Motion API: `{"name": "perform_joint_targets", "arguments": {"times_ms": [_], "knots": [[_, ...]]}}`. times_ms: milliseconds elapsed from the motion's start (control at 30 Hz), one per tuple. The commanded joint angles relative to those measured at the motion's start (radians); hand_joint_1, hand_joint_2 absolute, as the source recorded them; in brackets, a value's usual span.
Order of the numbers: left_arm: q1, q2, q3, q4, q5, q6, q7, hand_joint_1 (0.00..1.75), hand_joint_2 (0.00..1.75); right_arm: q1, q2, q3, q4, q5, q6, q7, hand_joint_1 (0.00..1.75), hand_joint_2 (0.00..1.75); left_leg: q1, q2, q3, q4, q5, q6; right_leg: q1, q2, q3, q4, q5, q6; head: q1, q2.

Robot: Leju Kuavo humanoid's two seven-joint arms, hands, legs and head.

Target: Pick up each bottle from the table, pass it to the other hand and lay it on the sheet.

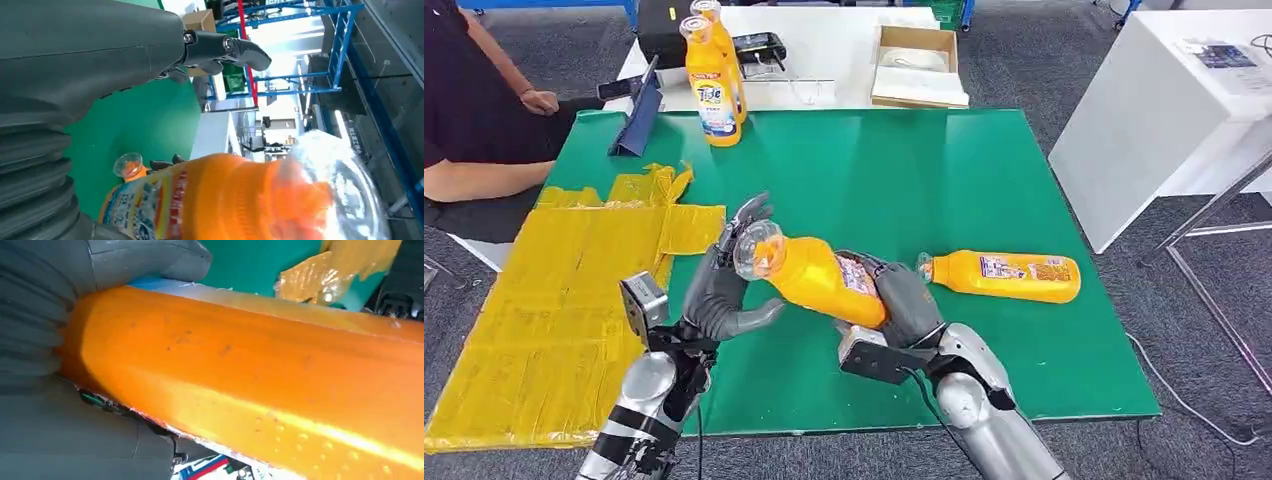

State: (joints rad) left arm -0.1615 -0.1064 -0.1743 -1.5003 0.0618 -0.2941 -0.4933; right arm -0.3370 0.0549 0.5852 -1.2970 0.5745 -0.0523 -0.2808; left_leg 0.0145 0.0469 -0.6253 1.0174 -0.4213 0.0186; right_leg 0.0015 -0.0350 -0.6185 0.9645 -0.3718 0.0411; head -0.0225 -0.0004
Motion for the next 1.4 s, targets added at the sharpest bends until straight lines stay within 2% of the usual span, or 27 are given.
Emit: {"name": "perform_joint_targets", "arguments": {"times_ms": [33, 467, 733, 1033, 1167, 1400], "knots": [[-0.021, 0.01, -0.008, 0.011, -0.006, -0.006, 0.013, 0.0, 1.75, -0.059, 0.008, 0.032, 0.047, 0.01, 0.003, 0.01, 1.75, 1.75, -0.001, -0.002, 0.004, -0.001, -0.001, 0.0, -0.002, 0.003, 0.002, 0.001, -0.002, -0.001, 0.0, 0.0], [-0.006, 0.011, -0.059, 0.014, 0.022, -0.036, 0.033, 0.0, 1.75, -0.079, 0.037, 0.038, 0.045, 0.028, -0.025, 0.029, 1.75, 1.75, -0.001, -0.002, 0.003, -0.001, -0.001, 0.0, -0.002, 0.003, 0.002, 0.001, -0.001, -0.001, 0.0, 0.0], [-0.038, 0.012, -0.101, 0.018, 0.065, -0.055, 0.056, 0.0, 1.75, -0.146, 0.067, -0.013, 0.112, 0.029, -0.037, 0.051, 1.75, 1.75, -0.001, -0.003, 0.004, 0.0, -0.001, 0.0, -0.002, 0.003, 0.003, 0.002, -0.002, -0.001, 0.0, 0.0], [-0.02, 0.009, -0.114, -0.001, 0.067, -0.058, 0.056, 0.0, 1.75, -0.122, 0.068, -0.011, 0.112, 0.036, -0.046, 0.051, 1.75, 1.75, -0.001, -0.003, 0.005, -0.001, -0.001, 0.0, -0.002, 0.003, 0.004, 0.002, -0.002, -0.001, 0.0, 0.0], [-0.009, -0.012, -0.126, -0.019, 0.064, -0.047, 0.048, 0.0, 1.75, -0.081, 0.086, 0.024, 0.121, 0.066, -0.057, 0.052, 1.75, 1.75, -0.001, -0.003, 0.004, -0.001, -0.001, 0.0, -0.001, 0.002, 0.003, 0.001, -0.002, -0.001, 0.0, 0.0], [-0.032, -0.014, -0.124, -0.005, 0.087, -0.04, 0.058, 0.0, 1.75, -0.111, 0.138, 0.108, 0.191, 0.099, -0.039, 0.059, 1.75, 1.75, 0.0, 0.0, 0.002, -0.001, 0.0, 0.0, -0.001, 0.003, 0.001, 0.001, -0.001, -0.001, 0.0, 0.0]]}}
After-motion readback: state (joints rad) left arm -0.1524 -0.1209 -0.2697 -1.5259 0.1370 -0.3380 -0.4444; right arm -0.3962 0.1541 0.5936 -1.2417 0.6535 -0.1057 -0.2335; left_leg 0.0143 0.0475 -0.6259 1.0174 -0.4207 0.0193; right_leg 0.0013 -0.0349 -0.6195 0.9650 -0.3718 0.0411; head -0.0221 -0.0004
